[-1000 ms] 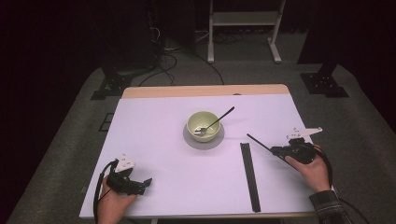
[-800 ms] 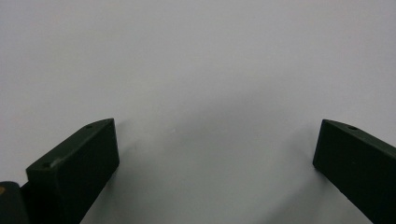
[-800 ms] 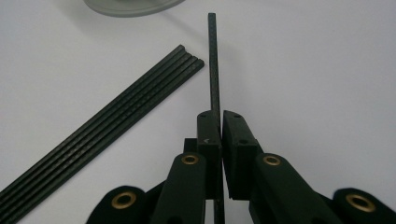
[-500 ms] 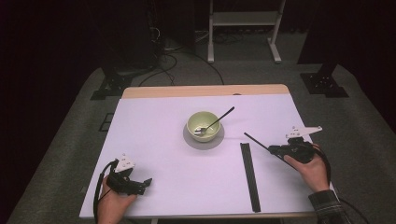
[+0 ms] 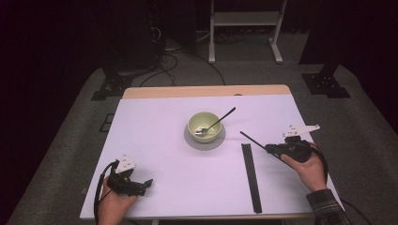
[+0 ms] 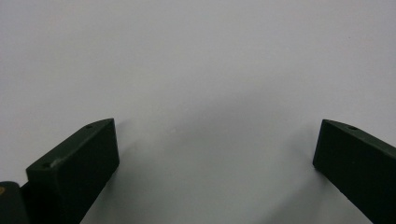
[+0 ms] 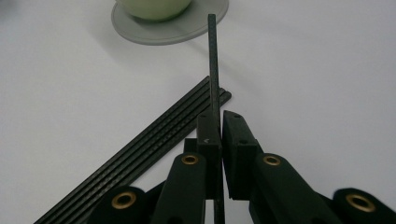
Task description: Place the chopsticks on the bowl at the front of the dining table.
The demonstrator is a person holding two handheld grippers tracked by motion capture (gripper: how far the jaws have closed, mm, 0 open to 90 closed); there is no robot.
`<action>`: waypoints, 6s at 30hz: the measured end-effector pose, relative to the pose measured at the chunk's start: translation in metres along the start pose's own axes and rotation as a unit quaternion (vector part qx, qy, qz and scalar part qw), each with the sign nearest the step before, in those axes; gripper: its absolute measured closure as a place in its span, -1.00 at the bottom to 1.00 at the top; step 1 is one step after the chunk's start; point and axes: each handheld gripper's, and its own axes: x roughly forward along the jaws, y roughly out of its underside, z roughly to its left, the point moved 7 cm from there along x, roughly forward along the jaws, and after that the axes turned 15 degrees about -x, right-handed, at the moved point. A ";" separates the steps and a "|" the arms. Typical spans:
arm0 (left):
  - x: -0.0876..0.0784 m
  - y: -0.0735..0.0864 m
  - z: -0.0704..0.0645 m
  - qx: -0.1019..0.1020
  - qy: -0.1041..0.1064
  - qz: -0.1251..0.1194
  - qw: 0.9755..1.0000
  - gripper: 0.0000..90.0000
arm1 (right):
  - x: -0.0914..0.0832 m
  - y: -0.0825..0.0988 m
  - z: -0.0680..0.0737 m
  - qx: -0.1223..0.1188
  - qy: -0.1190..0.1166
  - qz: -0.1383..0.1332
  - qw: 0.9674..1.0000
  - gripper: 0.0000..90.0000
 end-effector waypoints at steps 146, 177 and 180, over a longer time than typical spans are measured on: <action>0.000 0.000 0.000 0.001 -0.001 -0.001 1.000 -1.00 | 0.158 -0.171 0.043 -0.015 -0.033 -0.013 0.999 0.90; 0.000 0.000 0.000 0.002 -0.001 0.000 1.000 -1.00 | 0.124 -0.164 0.035 -0.020 -0.016 -0.029 0.999 0.81; 0.000 0.000 0.000 0.001 -0.001 0.000 1.000 -1.00 | 0.117 -0.160 0.033 -0.016 -0.014 -0.033 0.999 0.82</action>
